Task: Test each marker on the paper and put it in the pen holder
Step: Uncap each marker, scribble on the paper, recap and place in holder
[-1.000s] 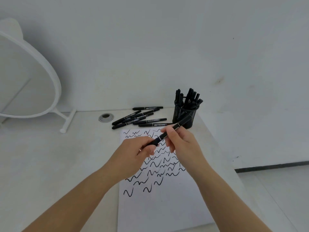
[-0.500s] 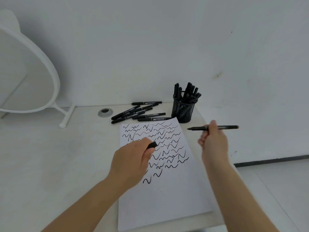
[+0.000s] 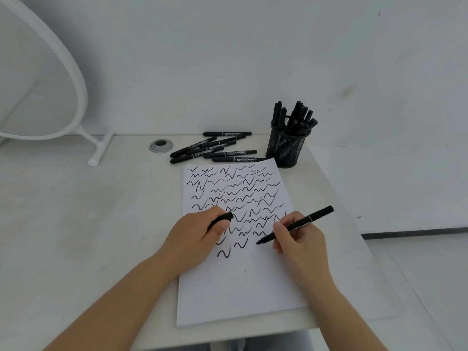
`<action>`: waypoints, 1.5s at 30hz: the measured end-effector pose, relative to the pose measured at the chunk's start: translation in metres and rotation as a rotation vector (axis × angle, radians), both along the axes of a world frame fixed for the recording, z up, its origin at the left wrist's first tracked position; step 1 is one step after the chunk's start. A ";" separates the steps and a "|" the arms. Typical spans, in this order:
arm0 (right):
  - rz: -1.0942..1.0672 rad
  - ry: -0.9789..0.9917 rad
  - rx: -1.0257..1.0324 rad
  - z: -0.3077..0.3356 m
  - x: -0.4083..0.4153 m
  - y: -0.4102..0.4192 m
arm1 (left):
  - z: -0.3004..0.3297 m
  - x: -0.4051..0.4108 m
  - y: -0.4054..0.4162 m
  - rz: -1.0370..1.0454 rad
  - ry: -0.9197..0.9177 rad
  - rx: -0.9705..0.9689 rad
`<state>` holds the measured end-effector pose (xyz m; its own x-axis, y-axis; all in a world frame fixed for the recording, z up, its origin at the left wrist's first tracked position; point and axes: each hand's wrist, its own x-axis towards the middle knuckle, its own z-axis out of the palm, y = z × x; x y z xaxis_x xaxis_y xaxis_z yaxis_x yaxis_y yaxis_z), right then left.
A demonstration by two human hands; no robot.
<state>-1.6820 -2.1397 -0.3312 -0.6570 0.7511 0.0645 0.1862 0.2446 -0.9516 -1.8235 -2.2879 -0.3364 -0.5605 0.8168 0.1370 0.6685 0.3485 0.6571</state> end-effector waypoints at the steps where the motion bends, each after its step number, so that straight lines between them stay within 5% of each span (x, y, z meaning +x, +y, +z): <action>1: 0.006 -0.022 0.026 -0.001 0.000 0.000 | -0.001 0.000 0.000 0.006 -0.007 0.003; 7: 0.097 -0.064 0.102 -0.004 -0.002 -0.001 | -0.001 0.000 0.000 0.016 -0.004 0.008; 19: -0.093 0.051 0.210 -0.004 0.001 0.000 | -0.002 0.000 0.000 0.019 -0.019 0.023; 24: -0.021 0.212 -0.017 0.004 0.001 0.000 | -0.001 0.000 -0.001 -0.013 -0.028 0.050; 30: 0.160 0.486 -0.522 0.002 -0.008 -0.002 | 0.001 0.001 -0.002 -0.052 -0.074 0.091; 45: 0.088 0.469 -0.471 -0.006 -0.007 -0.004 | -0.001 0.000 -0.002 -0.076 -0.079 0.102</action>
<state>-1.6895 -2.1433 -0.3373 -0.6996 0.7137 0.0361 -0.2744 -0.2216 -0.9357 -1.8236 -2.2902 -0.3378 -0.5100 0.8412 0.1795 0.6353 0.2278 0.7379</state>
